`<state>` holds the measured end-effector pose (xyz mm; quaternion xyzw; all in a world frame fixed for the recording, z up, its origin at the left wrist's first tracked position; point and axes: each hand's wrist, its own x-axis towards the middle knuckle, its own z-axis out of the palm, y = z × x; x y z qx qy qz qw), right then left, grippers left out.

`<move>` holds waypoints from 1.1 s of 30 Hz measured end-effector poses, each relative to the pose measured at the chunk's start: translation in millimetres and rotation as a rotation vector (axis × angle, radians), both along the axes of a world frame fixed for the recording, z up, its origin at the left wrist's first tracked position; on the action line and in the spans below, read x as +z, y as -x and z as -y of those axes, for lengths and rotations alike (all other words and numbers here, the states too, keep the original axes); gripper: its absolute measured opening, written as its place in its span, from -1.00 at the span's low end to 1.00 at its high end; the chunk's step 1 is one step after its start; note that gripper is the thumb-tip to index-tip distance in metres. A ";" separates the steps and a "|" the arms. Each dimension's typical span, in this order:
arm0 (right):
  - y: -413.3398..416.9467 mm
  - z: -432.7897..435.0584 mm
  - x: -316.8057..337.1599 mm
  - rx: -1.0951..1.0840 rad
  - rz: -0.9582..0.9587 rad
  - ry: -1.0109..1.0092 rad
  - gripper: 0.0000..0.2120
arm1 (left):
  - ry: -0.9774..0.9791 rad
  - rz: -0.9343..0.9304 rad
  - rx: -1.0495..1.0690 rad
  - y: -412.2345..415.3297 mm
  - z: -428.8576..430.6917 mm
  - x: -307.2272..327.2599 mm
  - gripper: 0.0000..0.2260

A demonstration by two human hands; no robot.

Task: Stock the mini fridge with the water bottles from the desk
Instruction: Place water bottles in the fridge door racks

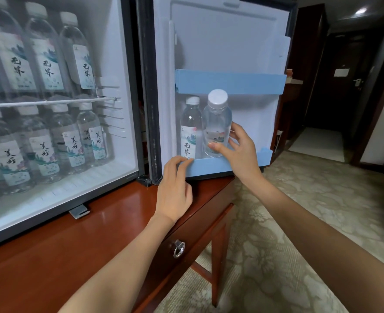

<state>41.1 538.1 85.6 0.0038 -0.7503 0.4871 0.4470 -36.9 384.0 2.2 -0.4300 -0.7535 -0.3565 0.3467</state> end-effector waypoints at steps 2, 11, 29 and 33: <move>0.7 -1.5 0.6 -0.011 0.010 -0.023 -0.45 | -0.003 -0.009 0.015 0.0 0.3 0.0 -0.46; 15.2 -3.7 -11.4 -0.128 0.157 -0.005 -0.54 | 0.020 -0.070 0.069 0.4 0.7 -1.8 -0.42; 20.7 -14.8 -0.8 -0.090 0.392 -0.106 -0.43 | 0.005 -0.062 0.037 1.8 0.0 -0.9 -0.40; 23.8 -15.1 5.4 -0.081 0.430 -0.133 -0.48 | 0.012 -0.056 0.031 1.1 1.2 -1.0 -0.39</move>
